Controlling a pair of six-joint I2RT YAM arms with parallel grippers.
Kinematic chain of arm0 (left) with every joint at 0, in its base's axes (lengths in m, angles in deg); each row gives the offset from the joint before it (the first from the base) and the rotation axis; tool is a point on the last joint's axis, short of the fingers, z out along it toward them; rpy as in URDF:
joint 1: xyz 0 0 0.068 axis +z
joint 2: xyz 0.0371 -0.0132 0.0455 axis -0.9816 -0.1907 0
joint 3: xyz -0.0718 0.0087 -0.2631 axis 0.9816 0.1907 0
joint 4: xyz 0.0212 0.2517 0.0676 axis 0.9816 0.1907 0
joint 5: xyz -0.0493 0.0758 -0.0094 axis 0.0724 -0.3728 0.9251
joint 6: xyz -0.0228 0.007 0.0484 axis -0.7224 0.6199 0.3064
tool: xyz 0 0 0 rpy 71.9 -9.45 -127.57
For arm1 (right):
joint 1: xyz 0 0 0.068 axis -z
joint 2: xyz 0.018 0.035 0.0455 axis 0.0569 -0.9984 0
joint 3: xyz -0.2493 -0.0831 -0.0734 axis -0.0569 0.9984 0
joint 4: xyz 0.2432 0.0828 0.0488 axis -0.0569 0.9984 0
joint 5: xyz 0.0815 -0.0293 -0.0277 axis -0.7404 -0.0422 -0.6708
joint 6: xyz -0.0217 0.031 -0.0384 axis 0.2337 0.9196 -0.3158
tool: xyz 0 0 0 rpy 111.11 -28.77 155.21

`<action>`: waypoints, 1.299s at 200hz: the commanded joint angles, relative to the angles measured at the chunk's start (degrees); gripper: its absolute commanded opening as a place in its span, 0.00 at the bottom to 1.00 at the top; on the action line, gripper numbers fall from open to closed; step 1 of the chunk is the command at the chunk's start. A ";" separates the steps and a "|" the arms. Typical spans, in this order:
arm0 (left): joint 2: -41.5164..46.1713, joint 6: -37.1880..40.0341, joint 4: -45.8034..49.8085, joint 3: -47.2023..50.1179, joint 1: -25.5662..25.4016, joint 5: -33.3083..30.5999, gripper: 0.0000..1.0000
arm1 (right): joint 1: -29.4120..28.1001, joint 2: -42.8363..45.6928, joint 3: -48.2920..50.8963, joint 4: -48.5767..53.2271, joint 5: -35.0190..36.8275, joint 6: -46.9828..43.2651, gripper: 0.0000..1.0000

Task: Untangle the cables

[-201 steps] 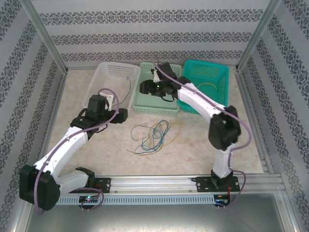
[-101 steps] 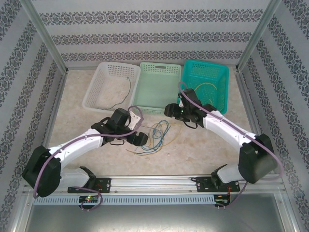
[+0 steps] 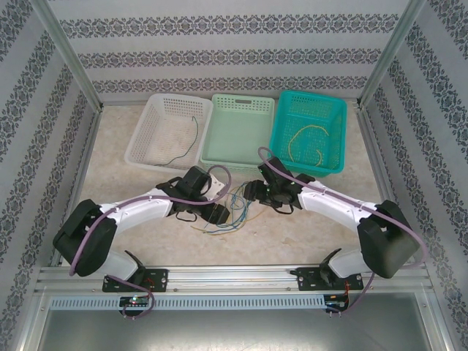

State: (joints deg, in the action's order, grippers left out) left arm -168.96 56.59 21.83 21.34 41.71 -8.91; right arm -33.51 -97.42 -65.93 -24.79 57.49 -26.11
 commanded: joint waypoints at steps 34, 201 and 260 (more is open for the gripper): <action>-1.41 0.09 -0.70 -1.66 -0.67 -3.12 0.22 | -1.46 -4.72 2.27 -5.12 0.48 4.35 0.63; 25.53 9.35 10.10 -10.25 0.73 -22.57 0.00 | -0.16 -13.51 6.36 -7.69 4.23 8.99 0.16; 28.81 12.26 14.94 -14.24 1.53 -26.83 0.00 | 0.56 -13.65 8.77 -8.92 4.17 10.13 0.06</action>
State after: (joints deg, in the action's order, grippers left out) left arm -141.75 66.49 33.48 9.06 42.32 -32.97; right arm -33.58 -106.80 -60.44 -33.54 59.17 -16.84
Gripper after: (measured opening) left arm 0.063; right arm 0.085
